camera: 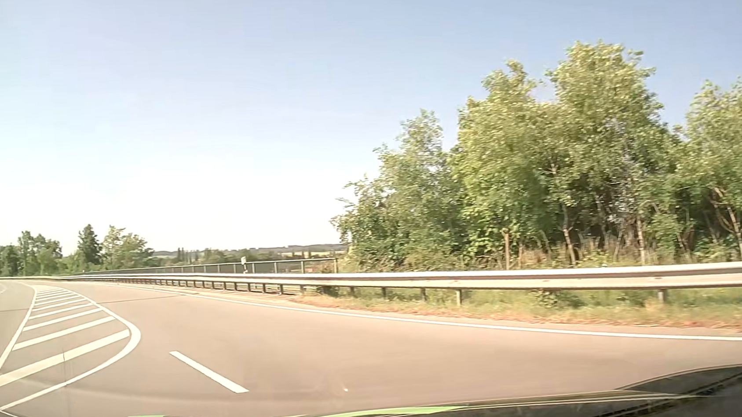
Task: Follow the waypoints while adhering to traffic rules and regulations
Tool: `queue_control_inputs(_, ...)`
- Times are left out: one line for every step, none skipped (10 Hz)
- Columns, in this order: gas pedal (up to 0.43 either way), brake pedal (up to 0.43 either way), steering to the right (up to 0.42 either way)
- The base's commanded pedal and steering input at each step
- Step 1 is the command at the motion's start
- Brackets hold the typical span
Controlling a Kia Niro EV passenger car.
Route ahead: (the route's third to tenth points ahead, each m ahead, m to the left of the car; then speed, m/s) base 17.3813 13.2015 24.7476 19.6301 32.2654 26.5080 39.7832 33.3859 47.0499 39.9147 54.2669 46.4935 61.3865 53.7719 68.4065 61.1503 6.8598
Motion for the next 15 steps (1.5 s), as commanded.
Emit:
queue_control_inputs(0.539,0.0,-0.298)
queue_control_inputs(0.539,0.0,-0.25)
queue_control_inputs(0.539,0.0,-0.221)
queue_control_inputs(0.539,0.0,-0.212)
queue_control_inputs(0.539,0.0,-0.211)
queue_control_inputs(0.539,0.0,-0.207)
queue_control_inputs(0.539,0.0,-0.2)
queue_control_inputs(0.539,0.0,-0.195)
queue_control_inputs(0.539,0.0,-0.18)
queue_control_inputs(0.539,0.0,-0.163)
queue_control_inputs(0.539,0.0,-0.144)
queue_control_inputs(0.539,0.0,-0.138)
queue_control_inputs(0.539,0.0,-0.139)
queue_control_inputs(0.539,0.0,-0.145)
queue_control_inputs(0.539,0.0,-0.141)
